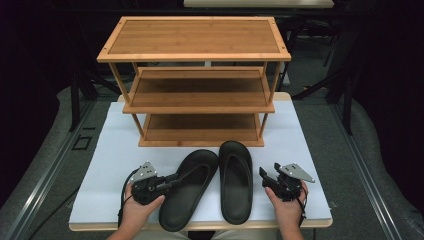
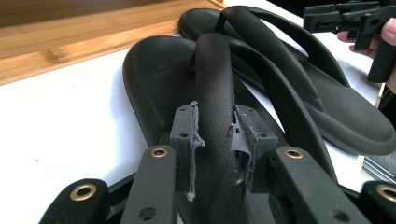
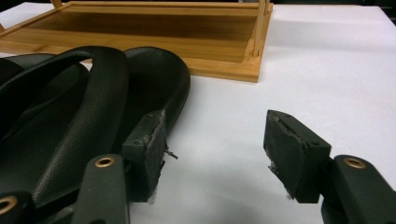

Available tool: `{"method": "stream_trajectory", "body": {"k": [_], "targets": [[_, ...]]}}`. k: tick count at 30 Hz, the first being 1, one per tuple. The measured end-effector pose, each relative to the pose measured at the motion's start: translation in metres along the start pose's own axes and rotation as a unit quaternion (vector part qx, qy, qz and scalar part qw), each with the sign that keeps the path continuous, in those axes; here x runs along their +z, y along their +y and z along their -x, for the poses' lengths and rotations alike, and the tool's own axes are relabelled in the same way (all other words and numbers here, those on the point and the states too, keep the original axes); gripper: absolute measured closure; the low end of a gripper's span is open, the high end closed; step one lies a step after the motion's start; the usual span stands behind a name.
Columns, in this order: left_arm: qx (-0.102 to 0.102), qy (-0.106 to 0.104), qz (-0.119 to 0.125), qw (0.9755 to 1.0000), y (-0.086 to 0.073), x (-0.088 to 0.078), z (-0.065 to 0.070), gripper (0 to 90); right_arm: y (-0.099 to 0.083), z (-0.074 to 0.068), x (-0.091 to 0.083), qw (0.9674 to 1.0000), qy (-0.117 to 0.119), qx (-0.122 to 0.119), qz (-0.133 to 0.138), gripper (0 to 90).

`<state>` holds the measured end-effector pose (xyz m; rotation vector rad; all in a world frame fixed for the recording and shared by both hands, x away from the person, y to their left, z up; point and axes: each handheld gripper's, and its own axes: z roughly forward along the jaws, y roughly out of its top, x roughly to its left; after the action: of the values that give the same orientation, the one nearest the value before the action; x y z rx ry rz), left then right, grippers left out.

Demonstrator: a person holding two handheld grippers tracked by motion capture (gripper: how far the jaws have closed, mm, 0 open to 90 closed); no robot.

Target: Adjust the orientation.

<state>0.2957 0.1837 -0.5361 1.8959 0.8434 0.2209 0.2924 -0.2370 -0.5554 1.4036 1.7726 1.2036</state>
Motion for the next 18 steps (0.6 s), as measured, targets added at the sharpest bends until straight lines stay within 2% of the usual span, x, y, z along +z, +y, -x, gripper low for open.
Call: {"method": "stream_trajectory", "body": {"k": [3,5,8,10,18], "targets": [[-0.001,0.001,0.001,1.0000,0.0003,-0.0016,0.0002,70.2,-0.0005,0.0005,0.0012,1.0000,0.001,-0.001,0.003,38.8],[0.000,0.001,0.006,1.0000,0.0006,-0.0032,0.0003,70.3,-0.0003,0.0009,0.0005,1.0000,-0.002,0.001,-0.006,38.7],[0.000,0.001,0.009,1.0000,0.0011,-0.0051,0.0009,70.4,-0.0009,0.0020,0.0017,1.0000,0.001,0.004,0.000,38.7],[0.003,0.001,0.012,0.9999,0.0019,-0.0067,0.0011,70.4,-0.0009,0.0030,0.0011,0.9999,0.001,0.005,-0.010,38.7],[0.004,0.003,0.019,0.9998,0.0035,-0.0102,0.0007,70.6,-0.0035,0.0069,0.0060,0.9995,0.009,0.019,-0.022,38.6]]}}
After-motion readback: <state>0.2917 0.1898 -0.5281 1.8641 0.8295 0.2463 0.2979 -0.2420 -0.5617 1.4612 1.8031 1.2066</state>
